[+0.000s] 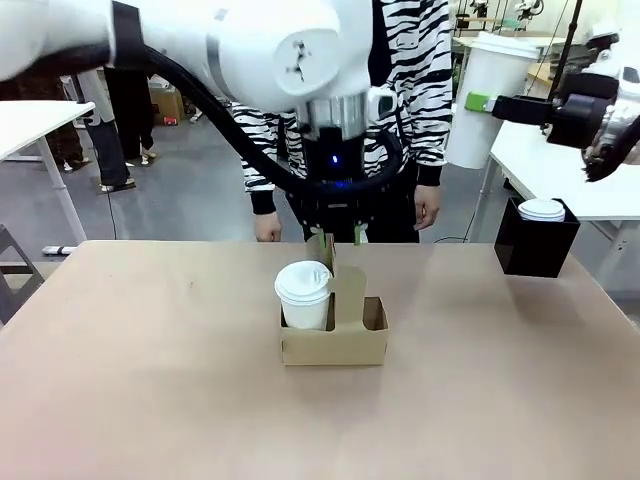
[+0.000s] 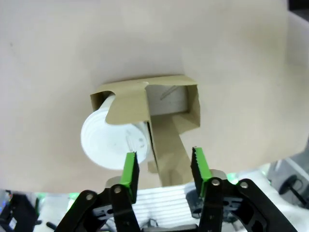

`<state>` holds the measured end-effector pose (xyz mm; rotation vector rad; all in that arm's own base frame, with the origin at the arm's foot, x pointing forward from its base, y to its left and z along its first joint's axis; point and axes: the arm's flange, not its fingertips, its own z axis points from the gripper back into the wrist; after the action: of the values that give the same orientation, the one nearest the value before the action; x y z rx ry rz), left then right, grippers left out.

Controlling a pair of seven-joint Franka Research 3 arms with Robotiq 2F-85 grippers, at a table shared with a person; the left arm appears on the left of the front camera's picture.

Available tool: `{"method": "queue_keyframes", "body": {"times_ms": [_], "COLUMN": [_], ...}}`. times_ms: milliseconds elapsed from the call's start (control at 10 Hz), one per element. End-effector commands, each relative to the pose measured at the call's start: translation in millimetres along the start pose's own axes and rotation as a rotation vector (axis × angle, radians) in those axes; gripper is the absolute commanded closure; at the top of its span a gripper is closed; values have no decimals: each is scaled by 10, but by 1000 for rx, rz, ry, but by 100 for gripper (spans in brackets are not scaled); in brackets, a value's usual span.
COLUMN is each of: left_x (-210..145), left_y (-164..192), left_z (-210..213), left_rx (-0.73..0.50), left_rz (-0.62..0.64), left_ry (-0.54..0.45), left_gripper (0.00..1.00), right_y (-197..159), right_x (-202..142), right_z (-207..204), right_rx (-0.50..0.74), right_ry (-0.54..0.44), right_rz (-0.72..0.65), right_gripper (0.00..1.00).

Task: Pour a drink into a cup and package it in a carrier.
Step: Insert the held 600 ml Paper Cup into the Cup Carrier.

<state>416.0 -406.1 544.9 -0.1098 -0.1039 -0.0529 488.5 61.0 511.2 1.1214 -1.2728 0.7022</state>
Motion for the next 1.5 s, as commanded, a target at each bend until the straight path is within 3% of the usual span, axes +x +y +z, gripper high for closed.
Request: {"method": "queue_keyframes", "body": {"times_ms": [0,100,400,500,600,700,800,1000,1100,1200,1400], "left_x": [-128,-139,-122,-152,-183,-167,-29,-29,-72,-94,-140], "left_y": [441,695,1557,1867,2060,2068,1919,1919,2068,2158,2575], "left_z": [264,419,540,501,414,314,538,538,433,407,289], "left_rx": [-63,-107,-212,-239,-221,-147,-206,-206,-190,-217,-310], "left_rz": [-113,-173,-396,-431,-457,-385,-421,-421,-424,-527,-595], "left_ry": [31,44,34,16,-29,-64,4,4,-11,4,-67], "left_gripper": [6,0,0,0,0,0,0,0,0,0,0], "right_y": [-189,-139,-32,-59,-74,-66,50,50,-7,-82,-101], "right_x": [-68,-204,-589,-786,-934,-947,-906,-906,-1040,-1104,-1336], "right_z": [-371,-550,-938,-1019,-1049,-978,-1059,-1059,-1033,-1118,-1359], "right_rx": [196,300,469,585,618,516,551,551,562,678,750], "right_ry": [53,63,98,114,117,182,127,127,149,146,150], "right_rz": [-27,-57,7,34,58,80,5,5,27,46,66], "right_gripper": [19,19,19,19,19,19,19,19,19,19,19]}}
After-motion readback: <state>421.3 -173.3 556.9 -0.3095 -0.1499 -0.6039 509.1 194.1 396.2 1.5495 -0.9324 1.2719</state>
